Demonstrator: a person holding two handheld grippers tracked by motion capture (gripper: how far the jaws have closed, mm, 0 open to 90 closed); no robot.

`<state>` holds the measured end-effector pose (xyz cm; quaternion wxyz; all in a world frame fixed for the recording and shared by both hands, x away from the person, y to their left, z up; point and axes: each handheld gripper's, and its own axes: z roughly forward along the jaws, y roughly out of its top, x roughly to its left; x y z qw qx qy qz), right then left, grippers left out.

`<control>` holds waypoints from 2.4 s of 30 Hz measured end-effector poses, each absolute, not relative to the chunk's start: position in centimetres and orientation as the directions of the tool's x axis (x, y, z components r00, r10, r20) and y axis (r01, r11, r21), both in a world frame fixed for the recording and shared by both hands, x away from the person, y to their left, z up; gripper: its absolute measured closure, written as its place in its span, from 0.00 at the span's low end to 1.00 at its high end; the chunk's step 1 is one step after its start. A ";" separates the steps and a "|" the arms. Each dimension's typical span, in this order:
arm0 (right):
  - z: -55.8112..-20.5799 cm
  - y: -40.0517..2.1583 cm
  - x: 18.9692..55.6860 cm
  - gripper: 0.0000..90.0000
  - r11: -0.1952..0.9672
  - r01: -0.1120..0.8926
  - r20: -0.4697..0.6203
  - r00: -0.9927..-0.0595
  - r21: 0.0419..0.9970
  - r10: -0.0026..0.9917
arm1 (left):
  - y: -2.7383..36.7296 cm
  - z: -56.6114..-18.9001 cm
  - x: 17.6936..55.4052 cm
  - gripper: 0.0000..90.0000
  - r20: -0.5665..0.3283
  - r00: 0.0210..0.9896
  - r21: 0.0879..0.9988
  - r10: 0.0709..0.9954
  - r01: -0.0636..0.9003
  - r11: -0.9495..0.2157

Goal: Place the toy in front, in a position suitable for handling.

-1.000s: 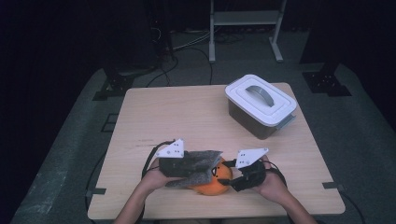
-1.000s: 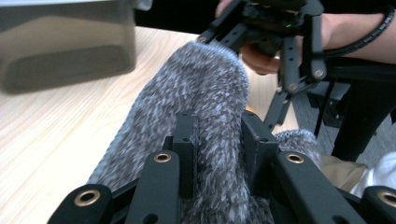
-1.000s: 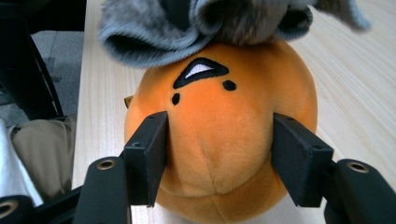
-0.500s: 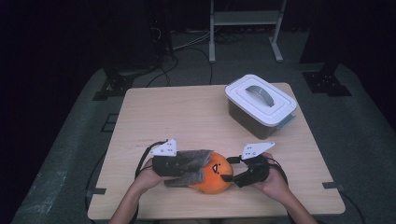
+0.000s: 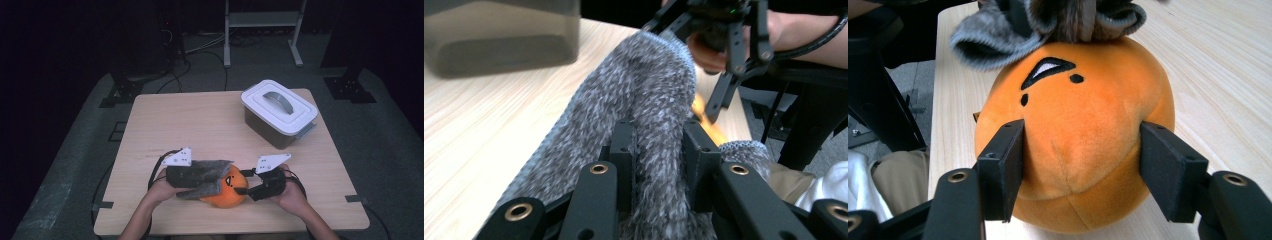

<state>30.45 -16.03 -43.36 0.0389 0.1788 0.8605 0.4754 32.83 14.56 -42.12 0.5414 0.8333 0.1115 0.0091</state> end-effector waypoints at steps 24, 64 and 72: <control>-43.6 -16.9 30.8 0.45 0.488 0.311 0.133 -0.921 0.816 0.366 | 13.9 -42.0 32.0 0.79 -0.092 0.986 0.912 0.139 0.139 -0.385; -43.3 -17.5 31.5 0.58 0.426 0.414 0.210 -0.869 0.804 0.448 | 15.3 -42.2 32.4 0.79 -0.117 0.984 0.885 0.138 0.166 -0.435; -42.7 -16.5 30.0 0.50 0.498 0.293 0.107 -0.924 0.816 0.368 | 14.7 -41.9 32.5 0.79 -0.092 0.976 0.893 0.195 0.168 -0.419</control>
